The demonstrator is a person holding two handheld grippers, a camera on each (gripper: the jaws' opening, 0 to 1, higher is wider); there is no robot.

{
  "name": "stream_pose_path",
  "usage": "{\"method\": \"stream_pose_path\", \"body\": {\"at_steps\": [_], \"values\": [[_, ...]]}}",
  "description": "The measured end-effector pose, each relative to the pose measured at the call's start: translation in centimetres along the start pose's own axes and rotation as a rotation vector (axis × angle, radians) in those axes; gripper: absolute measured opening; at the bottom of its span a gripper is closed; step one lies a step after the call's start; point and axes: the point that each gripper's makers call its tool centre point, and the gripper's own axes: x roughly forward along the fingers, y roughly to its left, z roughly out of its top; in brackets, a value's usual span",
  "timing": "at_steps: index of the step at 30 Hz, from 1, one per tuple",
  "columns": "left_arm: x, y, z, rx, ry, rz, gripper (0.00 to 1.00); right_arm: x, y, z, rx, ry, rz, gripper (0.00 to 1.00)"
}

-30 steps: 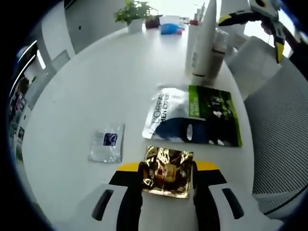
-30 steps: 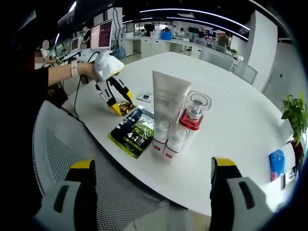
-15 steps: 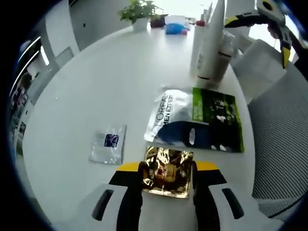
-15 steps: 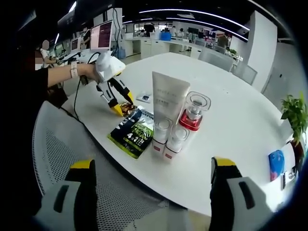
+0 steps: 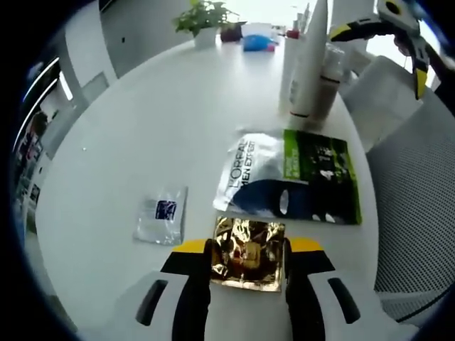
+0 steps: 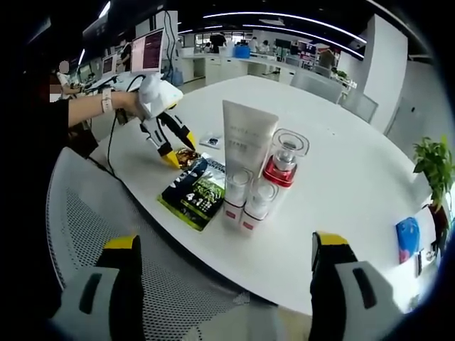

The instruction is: Arrange the skincare products in the storage area until every visible bottle or jar stands upright without overlapping.

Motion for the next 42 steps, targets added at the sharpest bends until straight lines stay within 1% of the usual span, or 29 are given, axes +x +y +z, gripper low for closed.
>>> {"method": "stream_pose_path", "body": {"at_steps": [5,7,9,11,15,17,18,19,22,24,28,31,35,37,39,41,42], "values": [[-1.0,0.2,0.6,0.002,-0.018,-0.001,0.39,0.1,0.0,0.0,0.002,0.000,0.001,1.00],[-1.4,0.5,0.9,0.004,-0.028,0.004,0.41,0.2,0.1,0.0,0.002,0.000,0.005,1.00],[-1.5,1.0,1.1,-0.014,-0.035,0.017,0.43,0.3,0.2,0.0,-0.001,0.001,0.007,1.00],[-1.6,1.8,1.3,-0.049,-0.049,0.037,0.44,0.3,0.2,0.0,0.000,0.002,0.008,1.00],[-1.8,3.0,1.3,-0.105,-0.054,0.069,0.45,0.2,0.0,0.1,0.005,0.000,0.003,1.00],[-1.7,3.9,1.0,-0.158,-0.053,0.099,0.46,0.2,0.0,0.0,0.005,0.002,0.000,1.00],[-1.7,4.0,1.0,-0.163,-0.053,0.100,0.47,0.2,-0.1,-0.1,0.006,0.004,-0.001,1.00],[-1.7,4.3,0.8,-0.214,-0.049,0.105,0.48,0.2,-0.1,-0.1,0.006,0.005,-0.001,1.00],[-1.4,4.8,0.8,-0.274,-0.060,0.105,0.51,0.2,-0.2,-0.1,0.005,0.007,-0.002,1.00],[-1.2,5.1,0.7,-0.309,-0.056,0.110,0.50,0.2,-0.2,0.0,0.007,0.007,-0.002,1.00],[-0.8,5.6,0.4,-0.354,-0.041,0.119,0.50,0.2,-0.2,0.1,0.004,0.006,-0.003,1.00],[-0.6,5.7,0.1,-0.388,-0.020,0.118,0.47,0.2,-0.2,0.1,0.003,0.009,-0.002,1.00],[-0.2,5.5,0.0,-0.405,-0.009,0.101,0.47,0.1,-0.2,0.1,0.003,0.011,-0.003,1.00],[0.0,5.7,-0.1,-0.413,0.000,0.105,0.48,0.1,-0.3,0.1,0.002,0.011,-0.004,1.00],[0.1,5.9,-0.4,-0.388,0.019,0.118,0.49,0.1,-0.3,0.1,0.003,0.012,-0.005,1.00],[0.1,5.9,-0.4,-0.394,0.025,0.116,0.47,0.1,-0.4,0.0,0.005,0.014,-0.007,1.00],[0.1,6.0,-0.2,-0.410,0.014,0.107,0.47,0.1,-0.4,-0.1,0.006,0.016,-0.008,1.00]]}}
